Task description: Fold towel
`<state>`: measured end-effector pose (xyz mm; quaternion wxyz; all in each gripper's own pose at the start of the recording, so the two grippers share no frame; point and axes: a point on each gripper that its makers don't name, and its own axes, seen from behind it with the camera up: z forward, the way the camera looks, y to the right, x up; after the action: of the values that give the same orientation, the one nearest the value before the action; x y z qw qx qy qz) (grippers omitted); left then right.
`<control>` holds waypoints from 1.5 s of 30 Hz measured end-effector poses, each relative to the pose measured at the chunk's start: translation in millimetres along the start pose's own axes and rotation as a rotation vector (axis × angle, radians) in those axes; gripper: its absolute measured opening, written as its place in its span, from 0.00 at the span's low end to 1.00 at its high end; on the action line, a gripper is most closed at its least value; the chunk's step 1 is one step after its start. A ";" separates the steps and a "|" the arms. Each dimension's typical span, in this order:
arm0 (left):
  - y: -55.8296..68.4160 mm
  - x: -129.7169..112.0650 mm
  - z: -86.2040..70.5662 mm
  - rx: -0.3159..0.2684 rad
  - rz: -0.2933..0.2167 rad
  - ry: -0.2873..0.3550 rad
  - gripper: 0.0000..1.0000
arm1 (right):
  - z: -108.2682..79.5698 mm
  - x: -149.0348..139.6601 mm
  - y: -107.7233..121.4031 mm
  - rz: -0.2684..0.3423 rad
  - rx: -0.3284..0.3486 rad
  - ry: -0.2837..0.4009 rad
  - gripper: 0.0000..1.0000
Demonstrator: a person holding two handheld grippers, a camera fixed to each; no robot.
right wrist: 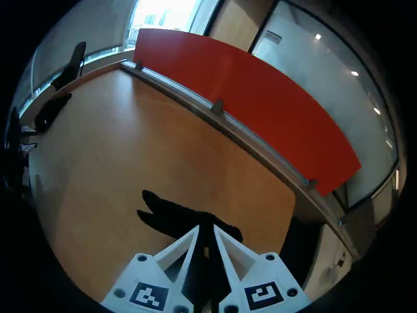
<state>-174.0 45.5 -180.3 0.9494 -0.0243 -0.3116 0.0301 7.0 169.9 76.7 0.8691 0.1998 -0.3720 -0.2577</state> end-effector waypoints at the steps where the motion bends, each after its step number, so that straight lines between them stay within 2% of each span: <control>1: 0.4 -0.2 -0.1 0.000 0.000 -0.001 0.94 | 0.5 -2.0 0.9 0.002 0.000 -0.003 0.04; 18: 11.4 1.4 0.4 -0.013 0.013 -0.006 0.94 | -1.1 -36.4 -2.2 0.025 0.020 -0.042 0.04; 35: 23.6 -0.8 -0.1 -0.030 0.028 -0.012 0.94 | -20.8 -117.8 -3.4 0.037 0.013 -0.164 0.04; 45: 21.0 -0.5 -0.7 -0.028 0.030 -0.014 0.94 | -22.8 -160.2 -8.8 0.065 0.008 -0.233 0.04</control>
<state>-174.9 66.3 -182.5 0.9462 -0.0420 -0.3182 0.0401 -73.1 262.1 -29.8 0.8270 0.1598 -0.4779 -0.2495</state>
